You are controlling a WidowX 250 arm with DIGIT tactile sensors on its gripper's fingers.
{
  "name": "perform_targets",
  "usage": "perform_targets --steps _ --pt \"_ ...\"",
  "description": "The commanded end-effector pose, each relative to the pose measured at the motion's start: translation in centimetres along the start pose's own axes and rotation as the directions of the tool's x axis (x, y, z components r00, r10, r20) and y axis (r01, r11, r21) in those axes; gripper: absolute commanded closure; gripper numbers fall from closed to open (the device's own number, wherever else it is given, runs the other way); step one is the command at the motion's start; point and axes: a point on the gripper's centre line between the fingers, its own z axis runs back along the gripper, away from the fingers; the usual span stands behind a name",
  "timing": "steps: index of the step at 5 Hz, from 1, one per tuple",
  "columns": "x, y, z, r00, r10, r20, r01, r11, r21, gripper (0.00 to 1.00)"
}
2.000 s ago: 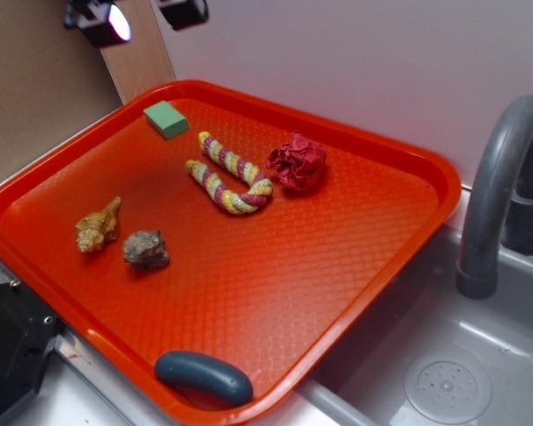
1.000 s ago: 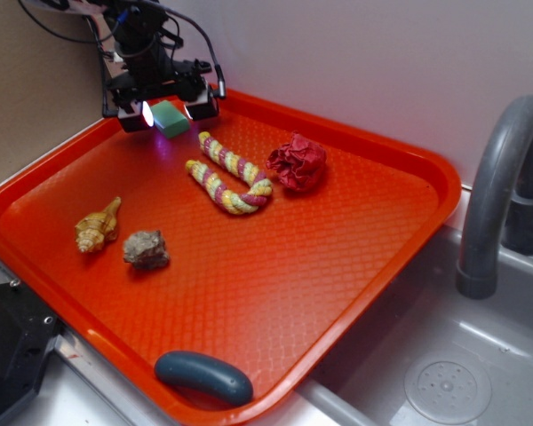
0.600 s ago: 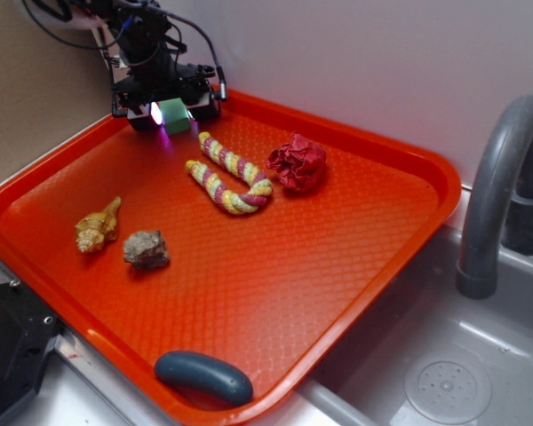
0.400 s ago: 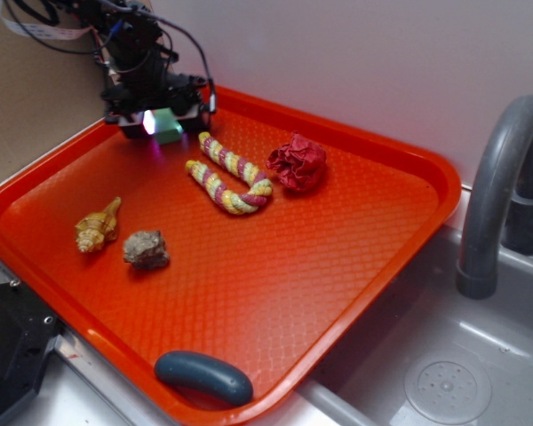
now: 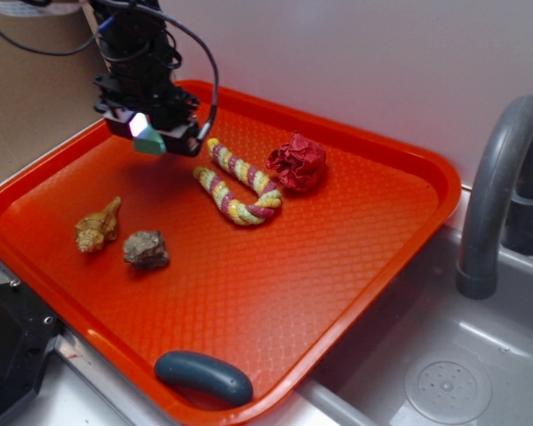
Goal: Grab the green block.
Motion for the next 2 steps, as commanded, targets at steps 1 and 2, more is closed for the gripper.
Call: perform_targets --steps 1,2 --pt "-2.5 -1.9 10.5 0.943 -0.332 0.008 0.332 0.94 -0.085 1.0" --pt "-2.6 -3.2 14.1 0.928 -0.369 0.049 0.373 0.919 -0.129 1.0"
